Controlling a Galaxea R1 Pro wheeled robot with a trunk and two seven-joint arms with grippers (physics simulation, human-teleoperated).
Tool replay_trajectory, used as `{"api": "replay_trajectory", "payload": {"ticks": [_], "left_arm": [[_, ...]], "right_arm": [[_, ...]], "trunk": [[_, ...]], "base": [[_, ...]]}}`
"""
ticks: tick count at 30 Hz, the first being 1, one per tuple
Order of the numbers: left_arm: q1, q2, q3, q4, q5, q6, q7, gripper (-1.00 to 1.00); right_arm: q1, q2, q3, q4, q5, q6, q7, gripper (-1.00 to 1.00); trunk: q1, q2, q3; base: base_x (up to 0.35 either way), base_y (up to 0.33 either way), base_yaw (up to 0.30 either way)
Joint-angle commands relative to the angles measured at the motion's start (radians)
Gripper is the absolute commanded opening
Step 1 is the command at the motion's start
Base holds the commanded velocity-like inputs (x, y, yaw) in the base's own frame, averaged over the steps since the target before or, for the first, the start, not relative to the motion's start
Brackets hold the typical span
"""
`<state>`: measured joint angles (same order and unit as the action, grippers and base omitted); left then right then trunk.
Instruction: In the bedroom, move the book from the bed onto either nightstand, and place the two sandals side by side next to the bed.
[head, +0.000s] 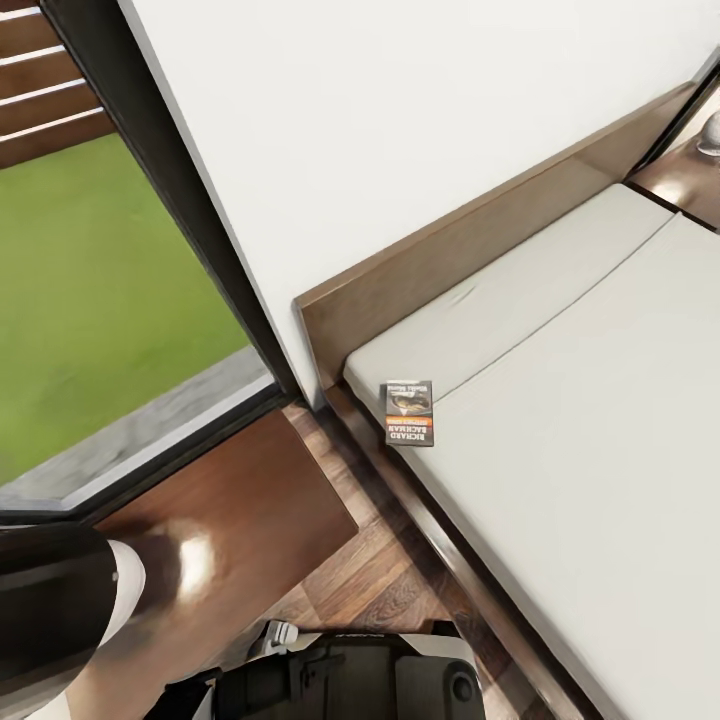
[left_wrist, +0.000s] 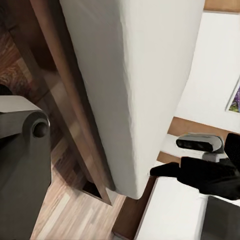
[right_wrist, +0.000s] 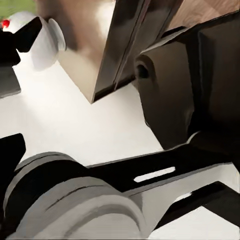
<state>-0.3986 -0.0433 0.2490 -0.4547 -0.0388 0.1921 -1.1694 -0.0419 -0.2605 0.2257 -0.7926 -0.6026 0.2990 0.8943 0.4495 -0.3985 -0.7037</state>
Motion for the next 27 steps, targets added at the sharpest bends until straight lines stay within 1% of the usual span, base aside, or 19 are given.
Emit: {"api": "replay_trajectory", "payload": {"ticks": [1,2,4,5,7,8,9,10,11,13,15,16,19,22,24,25,27], "left_arm": [[0.0,-0.001,0.007,-0.001,-0.004,0.01,-0.006,1.0],[0.0,-0.001,0.007,-0.001,-0.004,0.01,-0.006,1.0],[0.0,-0.001,0.007,-0.001,-0.004,0.01,-0.006,1.0],[0.0,-0.001,0.007,-0.001,-0.004,0.01,-0.006,1.0],[0.0,0.0,0.007,-0.001,-0.004,0.01,-0.006,1.0],[0.0,0.0,0.007,-0.001,-0.004,0.01,-0.006,1.0],[0.0,-0.001,0.007,-0.001,-0.004,0.01,-0.006,1.0],[0.0,-0.001,0.007,-0.001,-0.004,0.01,-0.006,1.0],[0.0,-0.001,0.007,-0.001,-0.004,0.01,-0.006,1.0],[0.0,-0.001,0.007,-0.001,-0.004,0.01,-0.006,1.0],[0.0,0.0,0.007,-0.001,-0.004,0.01,-0.006,1.0],[0.0,0.0,0.007,-0.001,-0.004,0.01,-0.006,1.0],[0.0,0.0,0.007,-0.001,-0.004,0.011,-0.006,1.0],[0.0,0.001,0.007,-0.001,-0.004,0.011,-0.006,1.0],[-0.001,0.001,0.008,-0.001,-0.004,0.01,-0.006,1.0],[0.0,0.002,0.008,-0.001,-0.004,0.01,-0.006,1.0],[0.0,0.002,0.009,-0.001,-0.003,0.01,-0.006,1.0]], "right_arm": [[0.0,-0.002,-0.013,-0.015,-0.027,0.039,0.001,1.0],[0.0,-0.014,-0.052,-0.026,-0.069,0.065,0.002,1.0],[0.0,-0.026,-0.082,-0.029,-0.104,0.075,0.003,1.0],[0.0,-0.038,-0.105,-0.032,-0.135,0.081,0.004,1.0],[0.0,-0.068,-0.128,-0.033,-0.175,0.088,0.03,1.0],[0.0,-0.076,-0.131,-0.033,-0.18,0.088,0.046,1.0],[0.0,-0.089,-0.135,-0.031,-0.188,0.09,0.085,1.0],[0.0,-0.094,-0.136,-0.031,-0.191,0.09,0.106,1.0],[0.0,-0.101,-0.138,-0.03,-0.195,0.091,0.152,1.0],[0.0,-0.106,-0.14,-0.029,-0.196,0.091,0.195,1.0],[0.0,-0.111,-0.141,-0.028,-0.198,0.092,0.256,1.0],[0.0,-0.112,-0.143,-0.027,-0.198,0.092,0.272,1.0],[0.0,-0.113,-0.145,-0.026,-0.197,0.092,0.29,1.0],[0.0,-0.114,-0.147,-0.014,-0.196,0.09,0.292,1.0],[0.0,-0.113,-0.15,0.023,-0.195,0.087,0.291,1.0],[0.0,-0.112,-0.152,0.057,-0.195,0.085,0.291,1.0],[0.0,-0.112,-0.153,0.071,-0.195,0.084,0.291,1.0]], "trunk": [[0.001,-0.001,-0.001],[0.001,-0.001,-0.001],[0.001,-0.001,-0.001],[0.001,-0.001,-0.001],[0.001,-0.001,-0.001],[0.001,-0.001,-0.001],[0.001,-0.001,-0.001],[0.001,-0.001,-0.001],[0.001,-0.001,-0.001],[0.001,-0.001,-0.001],[0.001,-0.001,-0.001],[0.001,-0.001,-0.001],[0.001,-0.001,-0.001],[0.001,-0.001,-0.001],[0.001,-0.001,-0.001],[0.001,-0.001,-0.001],[0.001,-0.001,0.0]], "base": [[0.0,0.0,0.0],[0.0,0.0,0.0],[0.0,0.0,0.0],[0.0,0.0,0.0],[0.0,0.0,0.0],[0.0,0.0,0.0],[0.0,0.0,0.0],[0.0,0.0,0.0],[0.0,0.0,0.0],[0.0,0.0,0.0],[0.0,0.0,0.0],[0.0,0.0,0.0],[0.0,0.0,0.0],[0.0,0.0,0.0],[0.0,0.0,0.0],[0.0,0.0,-0.022],[0.0,0.0,-0.078]]}}
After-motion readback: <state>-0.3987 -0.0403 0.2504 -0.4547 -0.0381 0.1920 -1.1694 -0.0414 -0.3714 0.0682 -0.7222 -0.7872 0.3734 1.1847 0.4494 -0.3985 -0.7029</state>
